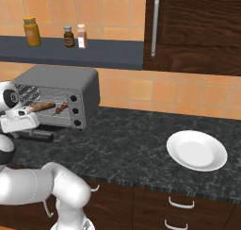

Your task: Pick up the kebab skewer and baguette bread, and place them inside the toaster oven. Close the toaster oven door and start by setting the timer.

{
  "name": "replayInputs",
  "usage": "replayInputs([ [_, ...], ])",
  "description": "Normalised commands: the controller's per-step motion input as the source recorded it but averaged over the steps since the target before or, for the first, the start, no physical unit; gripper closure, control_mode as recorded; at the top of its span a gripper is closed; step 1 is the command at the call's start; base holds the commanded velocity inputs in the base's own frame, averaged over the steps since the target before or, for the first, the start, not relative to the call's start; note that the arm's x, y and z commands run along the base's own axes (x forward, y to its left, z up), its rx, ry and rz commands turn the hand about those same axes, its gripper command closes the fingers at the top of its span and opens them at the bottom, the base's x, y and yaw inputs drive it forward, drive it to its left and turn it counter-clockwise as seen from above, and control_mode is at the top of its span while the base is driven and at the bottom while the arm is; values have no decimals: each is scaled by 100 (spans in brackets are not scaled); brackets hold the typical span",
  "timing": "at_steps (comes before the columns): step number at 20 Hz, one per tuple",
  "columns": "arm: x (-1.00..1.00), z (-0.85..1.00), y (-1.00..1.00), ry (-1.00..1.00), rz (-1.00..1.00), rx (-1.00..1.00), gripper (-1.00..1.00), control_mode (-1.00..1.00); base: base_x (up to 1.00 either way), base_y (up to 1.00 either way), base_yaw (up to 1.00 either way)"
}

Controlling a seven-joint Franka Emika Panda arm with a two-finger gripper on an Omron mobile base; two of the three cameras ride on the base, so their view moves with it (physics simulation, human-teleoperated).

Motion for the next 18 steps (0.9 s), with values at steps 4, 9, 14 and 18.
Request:
replayInputs([
  [4, 99, 0, -7, -22, 0, 7, -100, -100, 0, 0, 0],
  [9, 88, -6, -1, -24, 0, 5, -100, -100, 0, 0, 0],
  [14, 85, -14, -5, -19, 0, 3, -100, -100, 0, 0, 0],
  [18, 71, -5, -10, -20, 0, 3, -100, -100, 0, 0, 0],
])
